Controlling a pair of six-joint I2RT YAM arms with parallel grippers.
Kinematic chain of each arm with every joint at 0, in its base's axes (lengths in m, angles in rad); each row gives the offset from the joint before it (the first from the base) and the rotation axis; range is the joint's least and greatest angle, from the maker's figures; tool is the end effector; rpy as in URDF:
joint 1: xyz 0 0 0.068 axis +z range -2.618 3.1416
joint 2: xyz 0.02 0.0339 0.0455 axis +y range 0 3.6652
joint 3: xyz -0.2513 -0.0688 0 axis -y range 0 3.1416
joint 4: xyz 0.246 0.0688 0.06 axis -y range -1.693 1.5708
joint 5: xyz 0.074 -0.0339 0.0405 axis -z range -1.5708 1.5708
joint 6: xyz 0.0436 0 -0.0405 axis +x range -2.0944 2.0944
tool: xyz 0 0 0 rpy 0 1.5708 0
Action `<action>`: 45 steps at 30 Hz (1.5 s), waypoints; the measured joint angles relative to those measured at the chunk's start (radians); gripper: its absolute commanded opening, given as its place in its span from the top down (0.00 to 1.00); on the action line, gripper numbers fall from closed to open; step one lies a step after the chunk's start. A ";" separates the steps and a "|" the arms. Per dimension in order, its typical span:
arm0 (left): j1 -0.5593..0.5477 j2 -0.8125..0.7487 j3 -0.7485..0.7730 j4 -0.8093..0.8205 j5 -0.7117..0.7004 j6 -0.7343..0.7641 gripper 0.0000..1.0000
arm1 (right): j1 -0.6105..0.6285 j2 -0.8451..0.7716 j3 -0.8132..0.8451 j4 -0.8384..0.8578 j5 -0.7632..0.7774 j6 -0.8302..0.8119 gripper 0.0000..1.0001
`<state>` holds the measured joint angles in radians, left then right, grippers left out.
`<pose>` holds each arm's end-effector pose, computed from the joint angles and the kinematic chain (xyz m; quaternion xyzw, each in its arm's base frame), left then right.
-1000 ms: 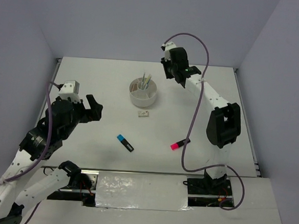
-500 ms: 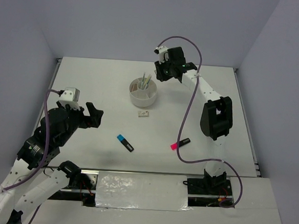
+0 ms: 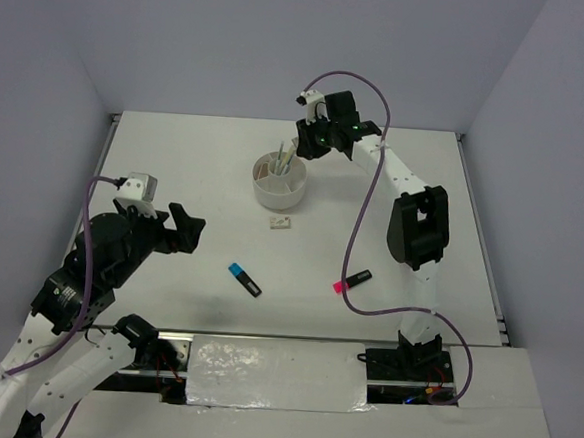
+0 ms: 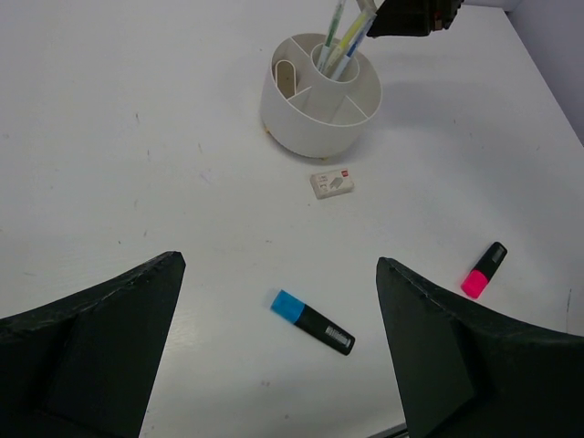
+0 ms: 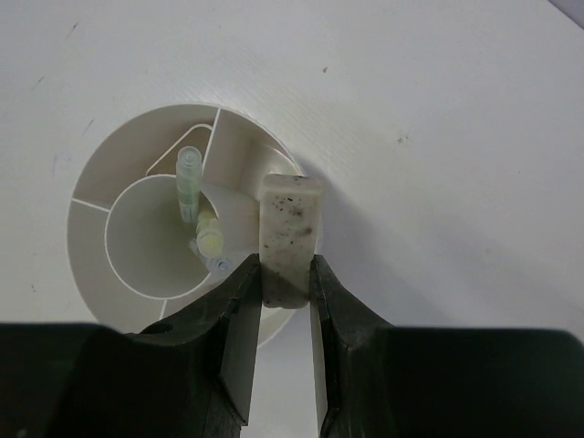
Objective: Sort the stationery into containers
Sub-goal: Place the stationery in the storage box.
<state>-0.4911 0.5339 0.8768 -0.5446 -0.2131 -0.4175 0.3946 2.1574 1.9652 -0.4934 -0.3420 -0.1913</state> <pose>0.1185 -0.0529 0.3572 -0.0389 0.7723 -0.2019 0.6011 0.4570 0.2061 0.2618 -0.3269 0.8315 0.1958 0.4043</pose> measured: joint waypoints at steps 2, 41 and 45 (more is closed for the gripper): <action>0.000 0.000 0.000 0.000 0.008 0.000 0.01 | 0.000 0.002 0.000 0.001 -0.008 0.003 0.81; 0.000 -0.017 -0.009 0.014 0.036 0.002 0.01 | 0.000 0.058 0.012 0.029 -0.069 0.041 0.67; 0.000 -0.021 -0.009 0.014 0.036 0.003 0.01 | 0.000 0.061 0.012 0.028 -0.073 0.042 0.65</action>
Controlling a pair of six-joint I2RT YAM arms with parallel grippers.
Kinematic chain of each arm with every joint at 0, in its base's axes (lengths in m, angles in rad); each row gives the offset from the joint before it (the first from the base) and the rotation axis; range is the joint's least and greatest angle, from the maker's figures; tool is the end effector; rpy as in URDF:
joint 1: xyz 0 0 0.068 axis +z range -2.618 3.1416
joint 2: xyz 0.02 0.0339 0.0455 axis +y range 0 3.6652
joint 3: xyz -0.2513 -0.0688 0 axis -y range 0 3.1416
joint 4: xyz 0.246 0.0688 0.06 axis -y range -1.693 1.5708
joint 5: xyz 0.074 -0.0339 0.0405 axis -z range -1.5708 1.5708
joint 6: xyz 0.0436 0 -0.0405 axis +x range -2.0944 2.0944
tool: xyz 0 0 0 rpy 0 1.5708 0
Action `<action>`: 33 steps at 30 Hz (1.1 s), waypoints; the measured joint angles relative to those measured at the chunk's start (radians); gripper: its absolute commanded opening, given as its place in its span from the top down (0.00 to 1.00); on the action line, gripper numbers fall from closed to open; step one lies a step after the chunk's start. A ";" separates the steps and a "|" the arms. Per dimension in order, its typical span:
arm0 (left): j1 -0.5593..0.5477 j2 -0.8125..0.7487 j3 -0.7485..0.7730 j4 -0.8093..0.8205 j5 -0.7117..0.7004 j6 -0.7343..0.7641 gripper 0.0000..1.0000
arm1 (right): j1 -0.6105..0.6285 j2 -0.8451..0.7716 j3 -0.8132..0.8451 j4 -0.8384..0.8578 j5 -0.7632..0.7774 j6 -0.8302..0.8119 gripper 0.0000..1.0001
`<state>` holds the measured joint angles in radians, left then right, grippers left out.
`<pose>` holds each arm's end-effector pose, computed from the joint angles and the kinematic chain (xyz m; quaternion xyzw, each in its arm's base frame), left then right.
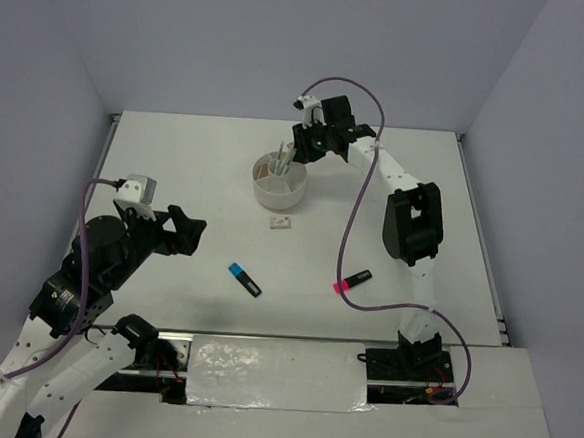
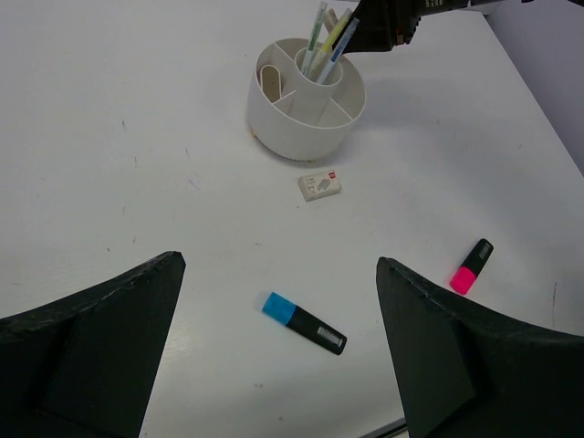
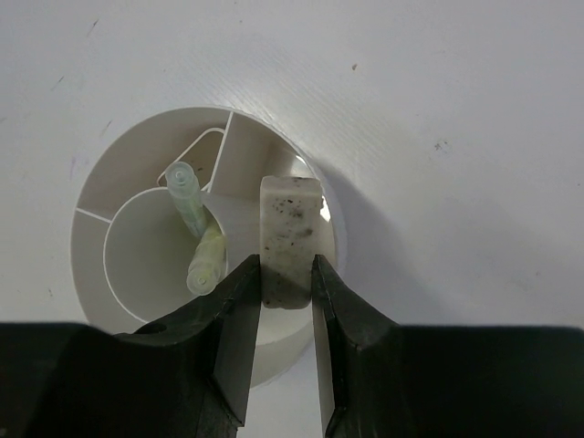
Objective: Sort the stationery into containers
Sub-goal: Place the stationery in the storage box, then pick up the stationery from the center of the board.
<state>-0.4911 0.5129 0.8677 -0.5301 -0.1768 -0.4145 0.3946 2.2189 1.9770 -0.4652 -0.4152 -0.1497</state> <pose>0.1147 -0.0527 0.3581 -0.0275 0.7649 -0.2191 0.6051 0.4654 0.2129 0.2392 -0.3220 0.8328 0.2358 0.3836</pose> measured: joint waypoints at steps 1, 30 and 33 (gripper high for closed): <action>0.000 0.000 0.000 0.000 0.000 0.000 0.01 | 0.000 0.000 0.000 0.000 -0.001 0.000 0.65; 0.000 0.003 0.000 0.000 0.000 0.001 0.01 | -0.015 -0.050 -0.082 0.035 -0.004 0.019 0.60; 0.000 0.008 0.000 0.000 -0.002 0.001 0.01 | -0.033 -0.098 -0.141 0.066 0.004 0.035 0.60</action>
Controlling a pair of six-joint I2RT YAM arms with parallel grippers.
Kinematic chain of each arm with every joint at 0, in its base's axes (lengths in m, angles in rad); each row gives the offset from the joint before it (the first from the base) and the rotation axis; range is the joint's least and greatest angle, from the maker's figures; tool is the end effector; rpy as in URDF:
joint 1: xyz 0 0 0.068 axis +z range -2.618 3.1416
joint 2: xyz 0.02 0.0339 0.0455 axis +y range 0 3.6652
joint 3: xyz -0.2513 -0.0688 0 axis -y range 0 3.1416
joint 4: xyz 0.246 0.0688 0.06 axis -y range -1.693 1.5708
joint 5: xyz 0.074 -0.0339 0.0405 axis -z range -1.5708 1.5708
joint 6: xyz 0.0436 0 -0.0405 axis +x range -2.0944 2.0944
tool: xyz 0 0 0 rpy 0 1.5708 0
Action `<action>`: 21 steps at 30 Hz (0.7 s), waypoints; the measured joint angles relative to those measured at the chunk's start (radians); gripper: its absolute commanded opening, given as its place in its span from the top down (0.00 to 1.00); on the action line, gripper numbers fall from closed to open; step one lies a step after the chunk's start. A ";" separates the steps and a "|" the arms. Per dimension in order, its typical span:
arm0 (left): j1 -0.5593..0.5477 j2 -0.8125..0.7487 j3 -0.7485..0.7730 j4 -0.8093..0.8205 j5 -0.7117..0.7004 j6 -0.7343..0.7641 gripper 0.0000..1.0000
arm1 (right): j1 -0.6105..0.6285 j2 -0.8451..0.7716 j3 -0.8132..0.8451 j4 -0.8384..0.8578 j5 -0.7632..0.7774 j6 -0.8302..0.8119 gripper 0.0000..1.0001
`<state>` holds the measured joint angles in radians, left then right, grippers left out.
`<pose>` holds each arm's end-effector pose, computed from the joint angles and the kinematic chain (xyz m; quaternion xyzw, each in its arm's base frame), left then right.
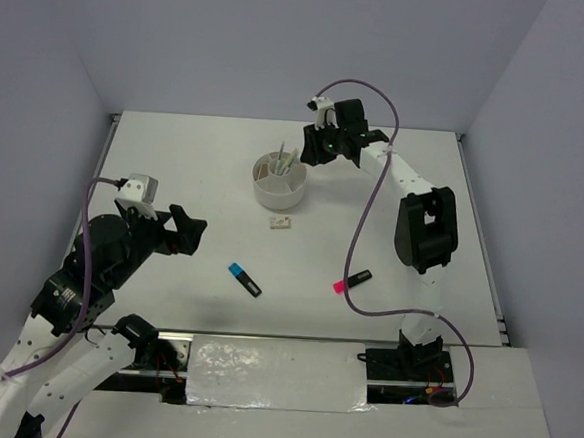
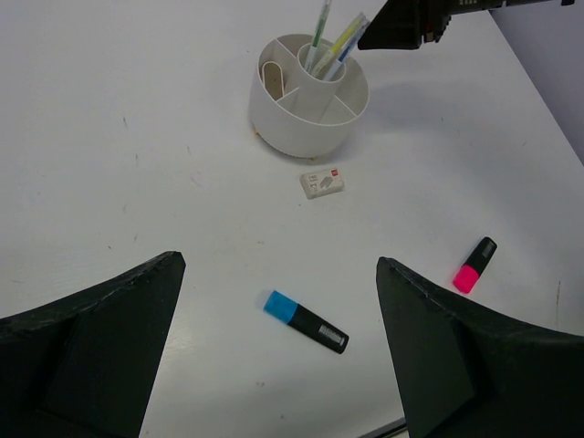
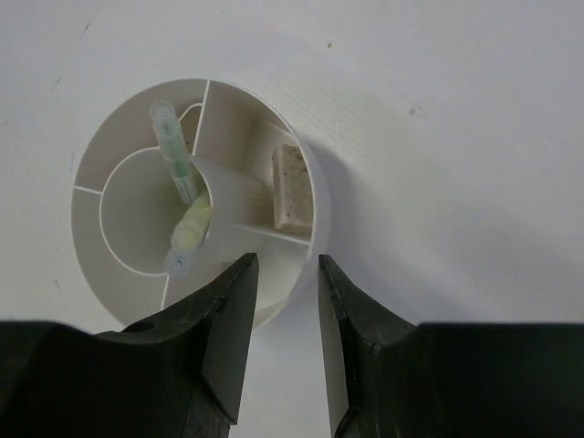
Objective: Sort the stationery into containers
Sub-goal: Pick up the stationery from the center of the board.
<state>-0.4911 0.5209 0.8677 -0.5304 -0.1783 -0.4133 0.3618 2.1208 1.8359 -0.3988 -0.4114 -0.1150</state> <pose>0.1165 -0.0535 0.3573 -0.0271 0.7675 -0.2167 0.6027 0.4546 0.1907 0.2442 -0.2940 0.8385 0.2348 0.3942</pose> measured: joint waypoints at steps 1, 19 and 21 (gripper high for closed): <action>0.000 0.002 0.000 0.000 -0.001 0.000 0.01 | -0.008 -0.019 -0.023 0.008 0.005 0.008 0.60; 0.002 0.034 0.002 -0.063 -0.224 -0.042 0.01 | 0.038 -0.578 -0.554 0.093 0.402 0.346 0.21; 0.006 0.047 0.003 -0.080 -0.260 -0.059 0.01 | 0.148 -0.662 -0.633 0.103 0.470 0.397 0.21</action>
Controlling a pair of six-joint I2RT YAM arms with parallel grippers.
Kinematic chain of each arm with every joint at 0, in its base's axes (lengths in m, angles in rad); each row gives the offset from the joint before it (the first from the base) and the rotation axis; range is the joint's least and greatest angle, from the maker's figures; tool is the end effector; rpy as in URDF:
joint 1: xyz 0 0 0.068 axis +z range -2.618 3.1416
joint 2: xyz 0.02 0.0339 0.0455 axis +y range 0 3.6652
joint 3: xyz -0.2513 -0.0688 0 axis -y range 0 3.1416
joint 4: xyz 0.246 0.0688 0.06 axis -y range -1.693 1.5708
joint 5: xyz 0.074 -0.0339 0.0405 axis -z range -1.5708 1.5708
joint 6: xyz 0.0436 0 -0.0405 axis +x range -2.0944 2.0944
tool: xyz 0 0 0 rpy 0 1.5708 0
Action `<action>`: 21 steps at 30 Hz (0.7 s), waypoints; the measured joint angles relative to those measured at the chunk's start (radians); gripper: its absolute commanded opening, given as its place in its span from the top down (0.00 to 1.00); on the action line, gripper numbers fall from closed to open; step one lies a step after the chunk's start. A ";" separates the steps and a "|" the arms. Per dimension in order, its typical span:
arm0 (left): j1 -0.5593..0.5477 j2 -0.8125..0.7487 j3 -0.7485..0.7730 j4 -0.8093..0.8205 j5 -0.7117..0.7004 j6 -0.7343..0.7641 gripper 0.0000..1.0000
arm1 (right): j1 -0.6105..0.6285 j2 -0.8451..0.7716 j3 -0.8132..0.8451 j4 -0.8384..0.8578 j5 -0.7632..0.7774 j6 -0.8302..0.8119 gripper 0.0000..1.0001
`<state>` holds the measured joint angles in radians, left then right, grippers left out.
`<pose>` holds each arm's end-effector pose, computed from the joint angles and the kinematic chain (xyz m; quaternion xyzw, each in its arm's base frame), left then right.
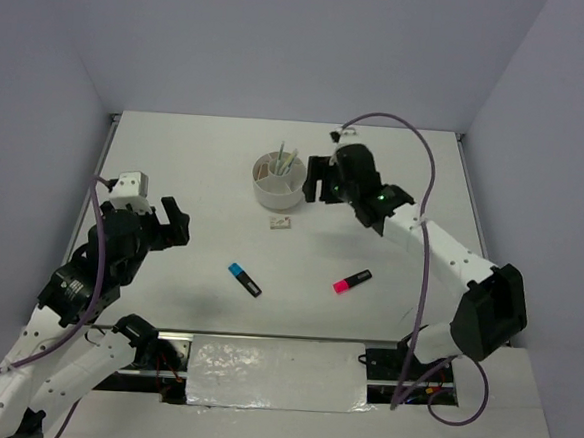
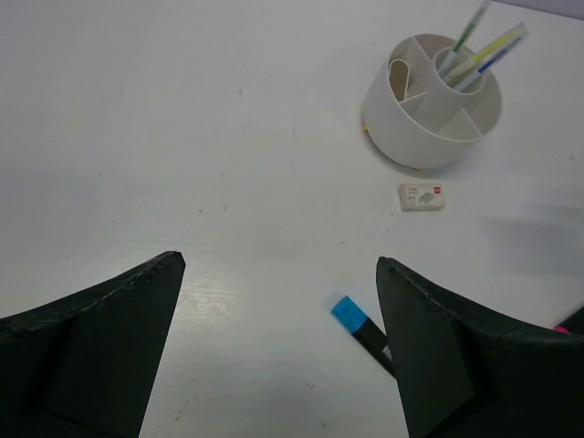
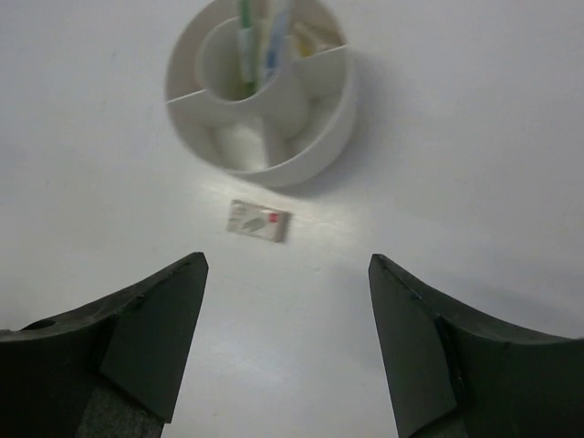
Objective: Sort the stationery into containers
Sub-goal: Pick up the stationery from the center of the board.
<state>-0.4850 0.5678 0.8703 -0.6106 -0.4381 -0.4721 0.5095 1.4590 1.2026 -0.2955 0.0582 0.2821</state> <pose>0.1265 -0.0457 0.3448 -0.1232 0.7888 -0.1096 0.5922 0.3026 0.1662 0.2973 -0.0849 0.8686 0.1645 0.4596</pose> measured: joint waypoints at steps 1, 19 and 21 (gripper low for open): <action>0.002 0.003 0.000 -0.008 -0.014 -0.005 0.01 | 0.052 -0.019 -0.017 0.003 0.031 0.023 0.19; 0.005 -0.023 0.000 -0.026 -0.033 -0.006 0.01 | 0.385 0.389 0.036 0.039 0.401 0.261 0.01; 0.004 -0.027 0.000 -0.026 -0.029 -0.006 0.01 | 0.385 0.411 0.047 0.045 0.418 0.260 0.02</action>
<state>-0.4812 0.5407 0.8703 -0.6361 -0.4667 -0.4786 0.8944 1.8702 1.2499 -0.2501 0.4759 0.5423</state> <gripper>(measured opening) 0.994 0.992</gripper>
